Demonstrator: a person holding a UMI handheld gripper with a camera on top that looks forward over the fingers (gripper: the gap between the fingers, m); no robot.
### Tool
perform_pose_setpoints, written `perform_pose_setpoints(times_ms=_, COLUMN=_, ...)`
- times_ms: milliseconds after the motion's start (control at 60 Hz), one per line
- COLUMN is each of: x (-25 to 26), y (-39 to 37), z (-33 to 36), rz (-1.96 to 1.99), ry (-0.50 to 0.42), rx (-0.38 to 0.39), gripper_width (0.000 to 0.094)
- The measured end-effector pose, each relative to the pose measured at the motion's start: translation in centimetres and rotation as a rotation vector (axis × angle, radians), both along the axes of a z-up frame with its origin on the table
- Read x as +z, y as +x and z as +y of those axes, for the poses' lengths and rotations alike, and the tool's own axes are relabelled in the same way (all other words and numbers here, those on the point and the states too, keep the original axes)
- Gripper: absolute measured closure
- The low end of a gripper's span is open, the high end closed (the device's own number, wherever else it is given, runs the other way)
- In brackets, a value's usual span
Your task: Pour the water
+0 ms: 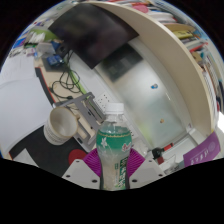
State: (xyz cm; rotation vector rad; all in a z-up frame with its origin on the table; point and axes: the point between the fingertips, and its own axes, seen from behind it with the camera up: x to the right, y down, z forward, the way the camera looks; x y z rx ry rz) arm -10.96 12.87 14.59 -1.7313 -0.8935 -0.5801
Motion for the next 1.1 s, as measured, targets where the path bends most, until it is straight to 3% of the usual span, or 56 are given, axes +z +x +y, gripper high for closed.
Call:
perform_pose_setpoints(times_ms=233, x=-1.2, y=-0.4, z=3.3, rz=-0.602, ry=-0.063, rx=0.210, gripper_width=0.0650)
perform_pose_setpoints(times_ms=367, x=-1.5, y=0.5, z=3.7, rz=-0.870, ry=-0.106, rx=0.229, gripper_width=0.0650)
perform_pose_setpoints(times_ms=617, x=-1.1, y=-2.3, z=4.0, rz=-1.076, ry=-0.079, rx=0.301, gripper_width=0.0633)
perform_pose_setpoints(times_ms=850, x=-0.9, y=-3.3, z=3.4, rz=-0.971, ry=-0.081, rx=0.291, gripper_width=0.0632)
perform_pose_setpoints(times_ms=1100, x=0.0, y=-3.5, z=1.4, rz=-0.209, ry=-0.174, rx=0.148, gripper_width=0.0627)
